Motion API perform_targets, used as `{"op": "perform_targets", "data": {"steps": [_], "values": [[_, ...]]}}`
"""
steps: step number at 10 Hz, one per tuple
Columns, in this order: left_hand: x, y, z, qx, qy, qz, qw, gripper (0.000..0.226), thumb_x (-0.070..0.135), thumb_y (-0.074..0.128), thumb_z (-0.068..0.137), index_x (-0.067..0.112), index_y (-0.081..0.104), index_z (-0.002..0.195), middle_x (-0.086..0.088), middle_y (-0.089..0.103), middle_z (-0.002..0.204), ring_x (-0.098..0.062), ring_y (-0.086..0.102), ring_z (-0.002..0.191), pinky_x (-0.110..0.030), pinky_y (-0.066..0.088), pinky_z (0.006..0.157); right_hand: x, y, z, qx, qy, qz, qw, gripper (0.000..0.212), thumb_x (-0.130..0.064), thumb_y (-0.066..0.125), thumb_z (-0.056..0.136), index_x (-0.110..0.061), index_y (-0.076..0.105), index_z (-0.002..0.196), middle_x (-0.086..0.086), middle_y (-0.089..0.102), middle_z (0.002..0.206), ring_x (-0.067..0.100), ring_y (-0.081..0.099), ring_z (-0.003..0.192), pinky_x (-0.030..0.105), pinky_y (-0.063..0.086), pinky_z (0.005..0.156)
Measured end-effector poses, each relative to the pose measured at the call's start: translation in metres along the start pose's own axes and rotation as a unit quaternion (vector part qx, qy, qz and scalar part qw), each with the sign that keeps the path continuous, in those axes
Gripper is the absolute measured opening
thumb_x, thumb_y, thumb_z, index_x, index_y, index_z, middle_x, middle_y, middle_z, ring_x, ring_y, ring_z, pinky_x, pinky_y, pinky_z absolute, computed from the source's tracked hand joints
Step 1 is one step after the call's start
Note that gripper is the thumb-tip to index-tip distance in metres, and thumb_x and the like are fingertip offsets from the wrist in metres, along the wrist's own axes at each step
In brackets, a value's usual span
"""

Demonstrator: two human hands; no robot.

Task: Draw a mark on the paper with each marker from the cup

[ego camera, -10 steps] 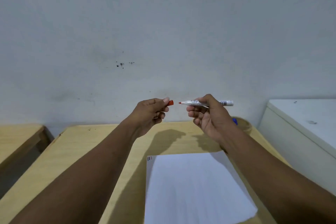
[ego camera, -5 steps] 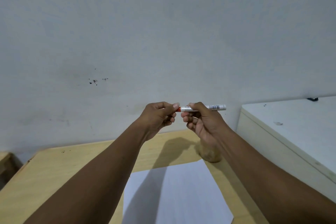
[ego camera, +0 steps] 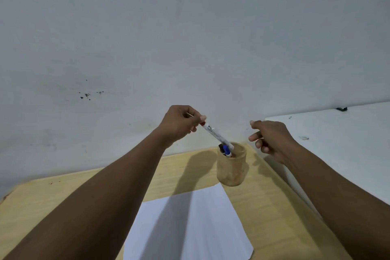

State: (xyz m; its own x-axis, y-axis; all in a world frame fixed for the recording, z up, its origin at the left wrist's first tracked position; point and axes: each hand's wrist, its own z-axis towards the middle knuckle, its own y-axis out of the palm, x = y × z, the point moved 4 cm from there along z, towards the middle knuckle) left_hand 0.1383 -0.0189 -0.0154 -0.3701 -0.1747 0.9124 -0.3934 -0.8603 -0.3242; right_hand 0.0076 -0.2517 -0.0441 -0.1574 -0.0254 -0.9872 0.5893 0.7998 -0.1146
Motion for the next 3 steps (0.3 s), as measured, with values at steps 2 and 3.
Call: {"op": "perform_targets", "data": {"steps": [2, 3], "values": [[0.003, 0.032, 0.006, -0.059, 0.005, 0.1, 0.993, 0.026, 0.039, 0.083, 0.082, 0.014, 0.075, 0.085, 0.005, 0.077, 0.07, -0.013, 0.066, 0.065, -0.028, 0.049, 0.061, 0.011, -0.005, 0.008, -0.005, -0.014, -0.042, 0.999, 0.025, -0.024, 0.063, 0.098, -0.001, 0.066, 0.109, 0.013, 0.069, 0.077, 0.014, 0.052, 0.039, 0.023, 0.034, 0.037], [0.007, 0.043, 0.005, -0.053, -0.006, 0.161, 0.985, 0.039, 0.055, 0.081, 0.078, 0.02, 0.075, 0.096, -0.004, 0.078, 0.083, -0.013, 0.069, 0.07, -0.027, 0.047, 0.063, 0.008, -0.003, 0.007, -0.01, -0.036, -0.07, 0.997, 0.023, -0.024, 0.064, 0.097, -0.004, 0.067, 0.107, 0.012, 0.071, 0.078, 0.015, 0.055, 0.042, 0.024, 0.035, 0.04]]}}
